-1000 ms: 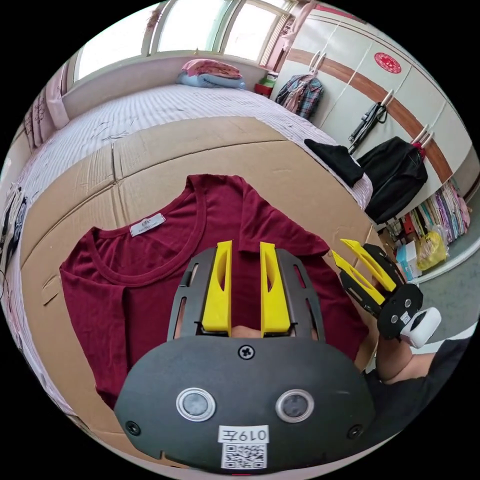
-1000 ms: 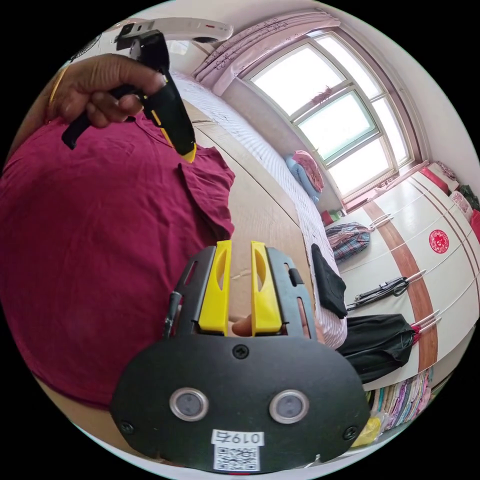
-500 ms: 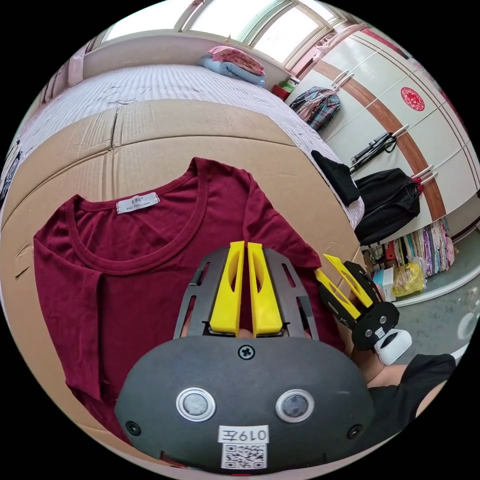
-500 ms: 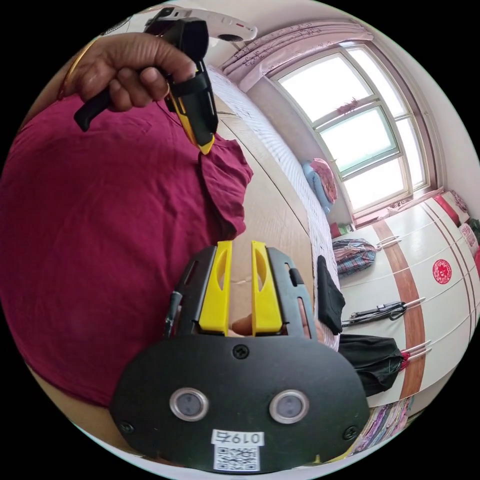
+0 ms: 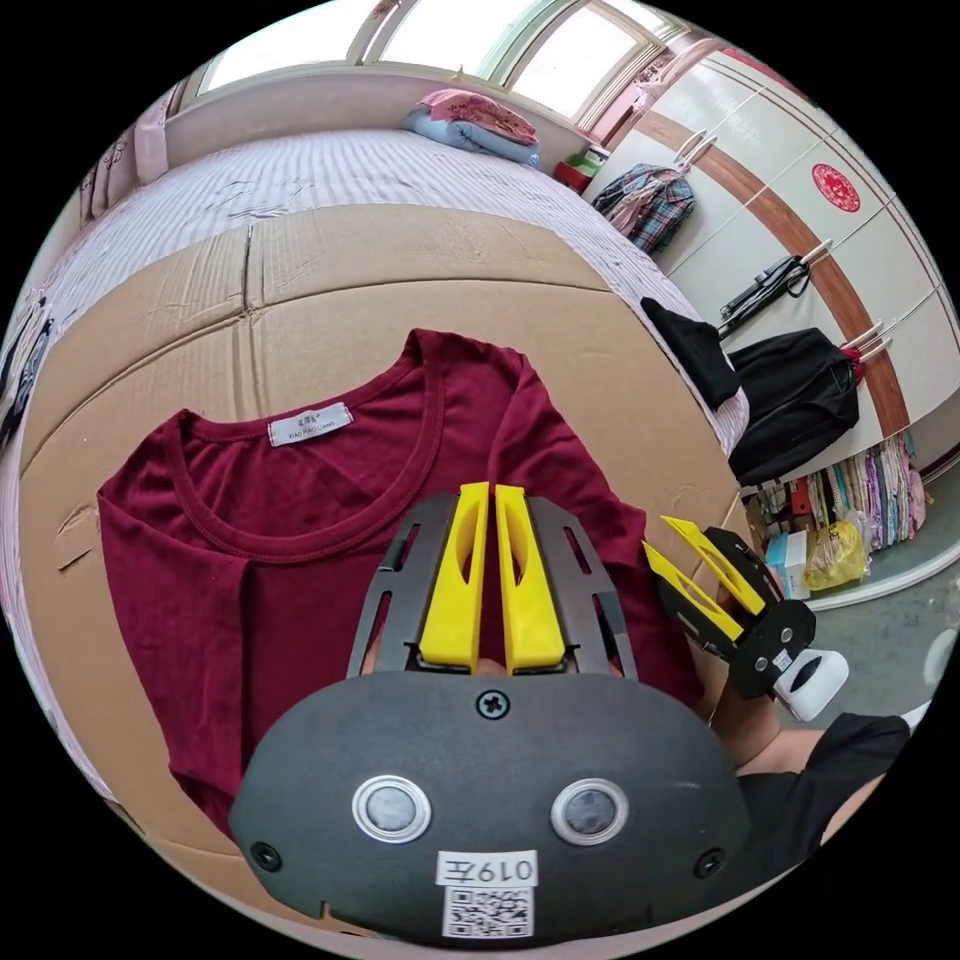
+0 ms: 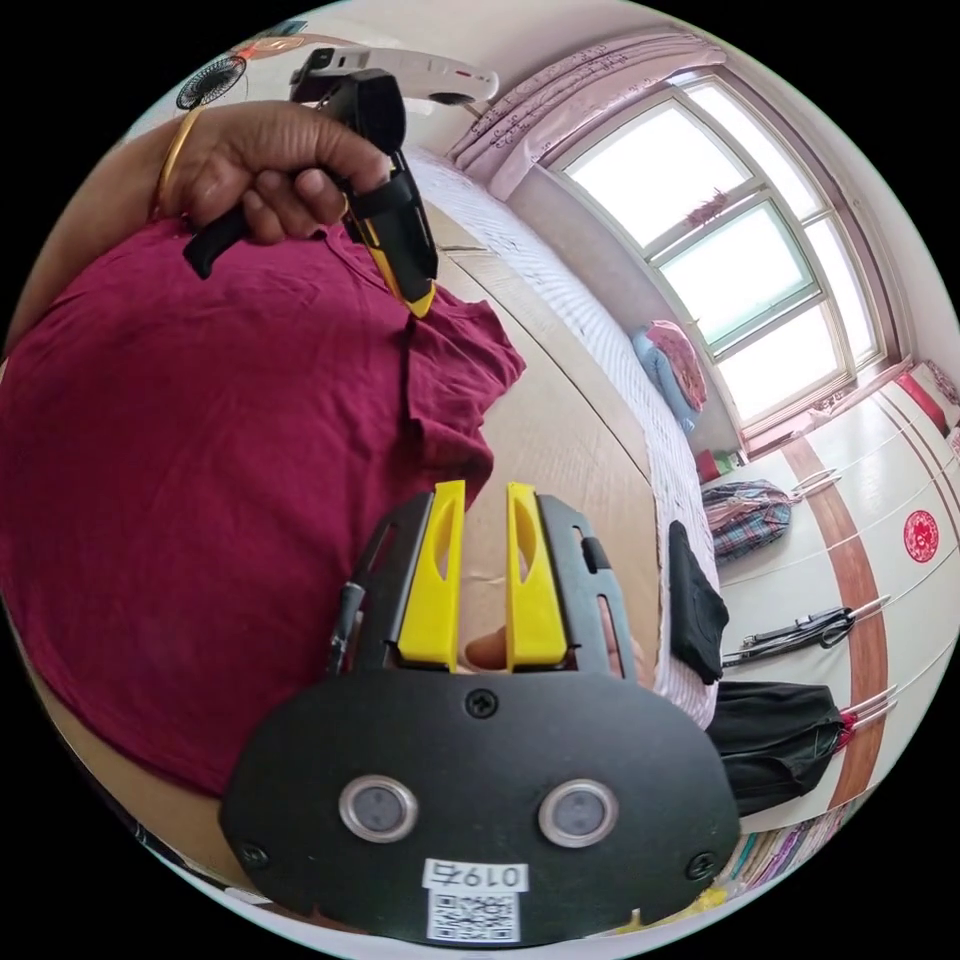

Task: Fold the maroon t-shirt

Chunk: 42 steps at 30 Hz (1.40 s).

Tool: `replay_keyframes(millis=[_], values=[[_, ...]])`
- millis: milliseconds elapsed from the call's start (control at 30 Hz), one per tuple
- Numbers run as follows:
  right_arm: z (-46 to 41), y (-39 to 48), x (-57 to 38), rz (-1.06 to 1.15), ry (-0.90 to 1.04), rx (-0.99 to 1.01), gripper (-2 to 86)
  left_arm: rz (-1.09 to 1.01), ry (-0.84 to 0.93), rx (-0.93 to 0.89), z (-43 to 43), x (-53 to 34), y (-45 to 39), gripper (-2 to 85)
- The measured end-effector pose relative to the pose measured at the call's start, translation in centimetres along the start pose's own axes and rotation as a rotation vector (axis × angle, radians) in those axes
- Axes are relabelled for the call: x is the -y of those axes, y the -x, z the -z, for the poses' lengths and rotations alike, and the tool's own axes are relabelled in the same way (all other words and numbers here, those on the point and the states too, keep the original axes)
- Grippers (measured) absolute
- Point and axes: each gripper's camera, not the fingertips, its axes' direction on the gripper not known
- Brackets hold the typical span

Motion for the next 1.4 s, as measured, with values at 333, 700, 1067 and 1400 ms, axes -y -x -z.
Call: replay_keyframes(millis=[333,700,1067,1400], values=[[-1.4,0.5,0.5,0.224,-0.050,-0.050,7.2,-0.078,0.031,0.056,0.2,-2.2,-6.0,7.8],[-2.6,0.7,-0.3,0.423,-0.137,-0.030,6.8,-0.821,-0.091,0.296,-0.7,-11.2,-24.9,8.9],[-3.6,-0.6,-0.6,0.406,-0.195,0.093,6.4,-1.008,-0.089,0.499,-3.6,-16.2,-32.7,5.6],[-3.6,1.7,-0.7,0.497,-0.192,-0.008,6.2,-0.974,-0.141,0.507,-2.9,-18.1,-36.6,1.7]])
